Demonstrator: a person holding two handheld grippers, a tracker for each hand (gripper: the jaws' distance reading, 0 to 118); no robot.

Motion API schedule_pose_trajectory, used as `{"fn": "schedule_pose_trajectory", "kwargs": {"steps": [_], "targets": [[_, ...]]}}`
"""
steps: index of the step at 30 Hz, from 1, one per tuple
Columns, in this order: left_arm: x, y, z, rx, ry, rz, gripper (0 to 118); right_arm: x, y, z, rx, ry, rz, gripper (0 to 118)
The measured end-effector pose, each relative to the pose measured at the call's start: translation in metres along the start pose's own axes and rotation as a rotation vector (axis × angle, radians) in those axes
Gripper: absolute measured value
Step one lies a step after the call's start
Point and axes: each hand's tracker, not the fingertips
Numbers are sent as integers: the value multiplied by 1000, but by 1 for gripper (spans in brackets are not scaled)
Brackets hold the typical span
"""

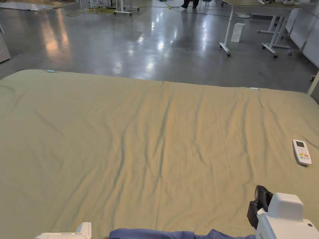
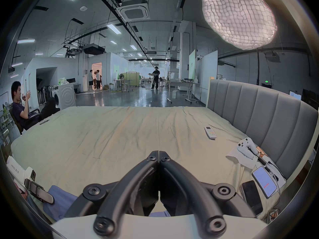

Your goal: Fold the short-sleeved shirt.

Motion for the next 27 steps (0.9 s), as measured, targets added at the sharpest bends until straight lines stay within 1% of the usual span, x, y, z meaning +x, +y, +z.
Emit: {"fn": "schedule_pose_trajectory", "kwargs": {"steps": [1,2,3,4,6,11,13,15,19,21,22,25,27], "targets": [[1,-1,-1,5,15,-18,37,0,0,0,-3,-2,0,0],[1,-2,-2,8,41,-40,37,0,-1,1,-6,-3,1,0],[-2,-1,-6,0,71,-57,20,0,-1,1,-9,-4,1,0],[-2,-2,-7,0,71,-55,20,0,-1,1,-11,-6,2,0],[0,-1,-3,12,65,-61,16,0,-1,1,-11,-7,2,0],[29,5,14,26,42,-124,14,2,-2,0,-9,-8,8,0],[44,9,29,48,45,-184,14,2,0,1,-8,-9,11,0],[57,15,47,61,72,-201,14,2,1,1,-5,-7,10,0],[73,28,89,91,231,-263,14,1,2,0,-3,1,10,0],[83,31,106,97,305,-319,13,0,2,0,-1,5,10,0],[87,32,112,89,345,-305,13,-1,2,-1,-1,8,11,0],[105,30,119,82,476,-339,13,-2,-1,-3,-2,15,9,0],[118,27,115,79,496,-328,13,-2,-3,-4,-4,20,5,0]]}}
